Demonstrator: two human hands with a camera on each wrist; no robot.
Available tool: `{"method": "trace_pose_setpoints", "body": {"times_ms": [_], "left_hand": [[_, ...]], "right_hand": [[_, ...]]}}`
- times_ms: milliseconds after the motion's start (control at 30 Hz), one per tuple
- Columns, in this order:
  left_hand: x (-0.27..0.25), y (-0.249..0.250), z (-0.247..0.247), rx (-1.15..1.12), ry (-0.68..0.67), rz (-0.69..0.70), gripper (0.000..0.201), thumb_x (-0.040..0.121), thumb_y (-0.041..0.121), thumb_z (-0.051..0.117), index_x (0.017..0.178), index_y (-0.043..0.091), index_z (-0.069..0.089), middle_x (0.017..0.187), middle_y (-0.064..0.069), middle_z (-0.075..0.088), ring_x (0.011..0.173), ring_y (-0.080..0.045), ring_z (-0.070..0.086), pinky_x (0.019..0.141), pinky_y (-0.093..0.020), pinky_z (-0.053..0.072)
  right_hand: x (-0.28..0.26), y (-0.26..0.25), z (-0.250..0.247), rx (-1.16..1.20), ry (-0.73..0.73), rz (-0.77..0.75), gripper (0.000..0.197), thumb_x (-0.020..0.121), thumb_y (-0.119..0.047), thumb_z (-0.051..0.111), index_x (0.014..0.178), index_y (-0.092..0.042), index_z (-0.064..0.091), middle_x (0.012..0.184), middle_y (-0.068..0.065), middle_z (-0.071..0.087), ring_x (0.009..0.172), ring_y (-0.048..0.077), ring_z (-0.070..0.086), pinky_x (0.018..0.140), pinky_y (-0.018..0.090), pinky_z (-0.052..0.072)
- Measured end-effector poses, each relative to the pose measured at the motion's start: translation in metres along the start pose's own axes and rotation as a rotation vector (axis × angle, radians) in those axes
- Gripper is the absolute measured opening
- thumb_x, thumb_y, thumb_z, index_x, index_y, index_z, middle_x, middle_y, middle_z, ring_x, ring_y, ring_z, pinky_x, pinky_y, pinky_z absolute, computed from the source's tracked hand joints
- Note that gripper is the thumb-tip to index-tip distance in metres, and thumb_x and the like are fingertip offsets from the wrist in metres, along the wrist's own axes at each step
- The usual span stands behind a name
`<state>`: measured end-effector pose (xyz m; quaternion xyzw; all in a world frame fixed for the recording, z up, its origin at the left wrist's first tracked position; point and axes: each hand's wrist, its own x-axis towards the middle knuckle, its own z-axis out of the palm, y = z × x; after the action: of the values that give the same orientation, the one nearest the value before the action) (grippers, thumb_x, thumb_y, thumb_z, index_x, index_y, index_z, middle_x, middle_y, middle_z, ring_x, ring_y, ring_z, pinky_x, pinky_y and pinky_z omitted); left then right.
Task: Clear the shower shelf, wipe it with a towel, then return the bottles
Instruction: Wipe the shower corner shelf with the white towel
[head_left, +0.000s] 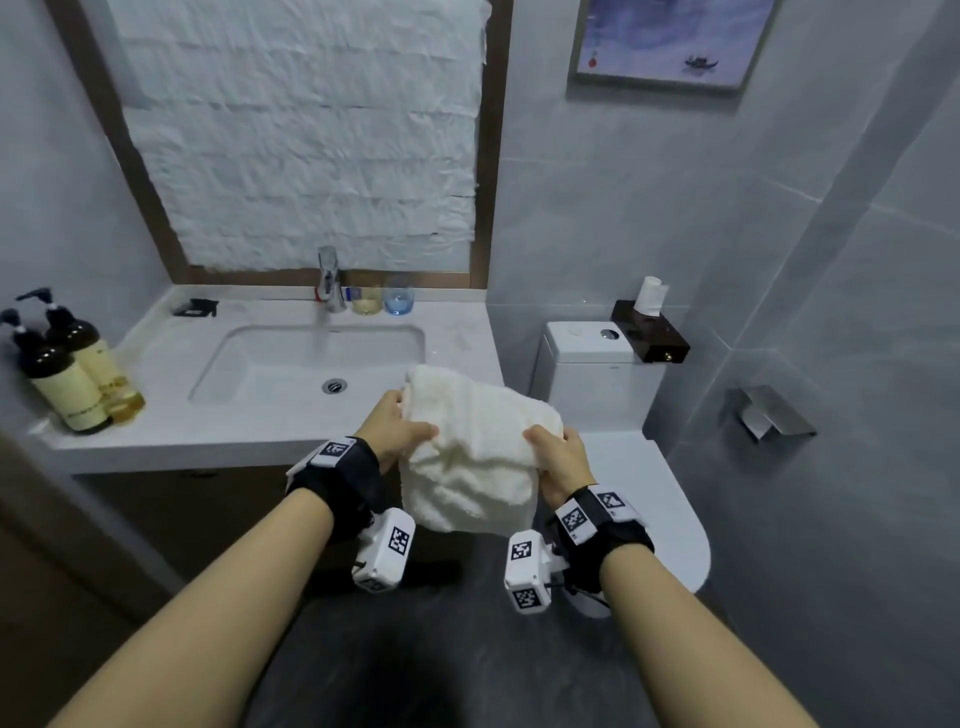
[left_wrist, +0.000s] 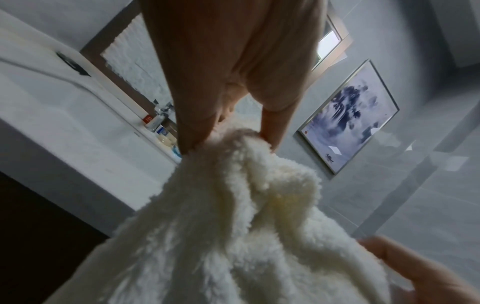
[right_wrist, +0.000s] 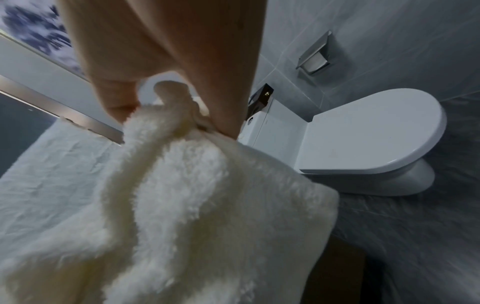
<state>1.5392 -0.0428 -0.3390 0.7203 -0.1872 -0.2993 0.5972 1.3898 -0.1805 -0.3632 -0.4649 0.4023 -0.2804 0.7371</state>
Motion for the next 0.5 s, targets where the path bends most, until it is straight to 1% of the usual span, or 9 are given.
{"method": "trace_pose_setpoints", "body": {"times_ms": [67,100,167,233,300,333,433,467,500], "left_hand": [[0.029,-0.002,0.0,0.035,-0.045,-0.03,0.038,0.078,-0.011,0.059,0.11,0.004,0.045,0.1,-0.013,0.058,0.098,-0.032,0.057,0.074,-0.042,0.052],[0.043,-0.001,0.001,0.065,-0.066,-0.051,0.041,0.079,-0.009,0.058,0.115,0.004,0.044,0.101,-0.012,0.058,0.099,-0.033,0.057,0.075,-0.042,0.052],[0.073,-0.003,0.002,0.165,-0.073,-0.078,0.053,0.081,-0.006,0.06,0.128,0.003,0.036,0.116,-0.018,0.055,0.109,-0.035,0.055,0.09,-0.047,0.048],[0.104,-0.011,0.004,0.211,-0.039,-0.077,0.055,0.08,-0.006,0.061,0.129,0.0,0.036,0.124,-0.022,0.053,0.114,-0.036,0.053,0.098,-0.047,0.043],[0.134,-0.024,0.007,0.179,0.022,-0.078,0.054,0.077,-0.007,0.063,0.125,-0.001,0.04,0.125,-0.025,0.054,0.114,-0.037,0.054,0.099,-0.05,0.043],[0.148,-0.03,0.008,0.172,0.047,-0.073,0.053,0.076,-0.006,0.064,0.124,-0.002,0.042,0.125,-0.026,0.054,0.113,-0.038,0.055,0.099,-0.052,0.043],[0.187,-0.043,0.013,0.148,0.105,-0.064,0.049,0.075,-0.005,0.066,0.12,-0.004,0.045,0.123,-0.028,0.055,0.113,-0.038,0.055,0.098,-0.052,0.043],[0.2,-0.046,0.014,0.136,0.125,-0.06,0.047,0.076,-0.004,0.066,0.119,-0.004,0.046,0.123,-0.027,0.055,0.113,-0.037,0.055,0.098,-0.051,0.044],[0.21,-0.046,0.015,0.125,0.138,-0.055,0.047,0.076,-0.002,0.066,0.119,-0.005,0.046,0.123,-0.027,0.055,0.113,-0.037,0.055,0.098,-0.051,0.044]], "right_hand": [[0.028,0.005,0.007,-0.012,0.012,0.017,0.034,0.077,-0.004,0.06,0.11,0.003,0.056,0.093,0.014,0.066,0.076,0.026,0.064,0.063,0.033,0.054],[0.041,0.007,0.01,-0.03,0.017,0.026,0.035,0.071,-0.009,0.063,0.104,0.002,0.058,0.09,0.014,0.067,0.076,0.027,0.065,0.065,0.035,0.055],[0.07,0.012,0.016,-0.083,0.032,0.042,0.048,0.061,-0.018,0.065,0.105,0.0,0.058,0.096,0.017,0.068,0.085,0.033,0.067,0.076,0.044,0.057],[0.101,0.017,0.022,-0.138,0.038,0.052,0.062,0.056,-0.022,0.066,0.114,-0.001,0.055,0.107,0.019,0.066,0.097,0.037,0.065,0.088,0.053,0.054],[0.134,0.023,0.028,-0.162,0.023,0.049,0.067,0.06,-0.019,0.065,0.123,-0.003,0.051,0.115,0.02,0.063,0.102,0.037,0.063,0.091,0.053,0.052],[0.15,0.025,0.031,-0.164,0.011,0.04,0.063,0.065,-0.014,0.064,0.126,-0.003,0.05,0.118,0.021,0.062,0.103,0.037,0.063,0.091,0.052,0.052],[0.193,0.028,0.039,-0.194,-0.024,-0.013,0.043,0.072,-0.006,0.06,0.114,-0.007,0.057,0.116,0.021,0.064,0.103,0.037,0.063,0.09,0.05,0.053],[0.206,0.026,0.042,-0.208,-0.037,-0.034,0.038,0.073,-0.004,0.059,0.111,-0.009,0.058,0.115,0.02,0.064,0.101,0.036,0.063,0.09,0.049,0.053],[0.217,0.024,0.045,-0.209,-0.05,-0.048,0.038,0.075,-0.003,0.06,0.113,-0.009,0.058,0.115,0.018,0.065,0.1,0.034,0.063,0.09,0.048,0.053]]}}
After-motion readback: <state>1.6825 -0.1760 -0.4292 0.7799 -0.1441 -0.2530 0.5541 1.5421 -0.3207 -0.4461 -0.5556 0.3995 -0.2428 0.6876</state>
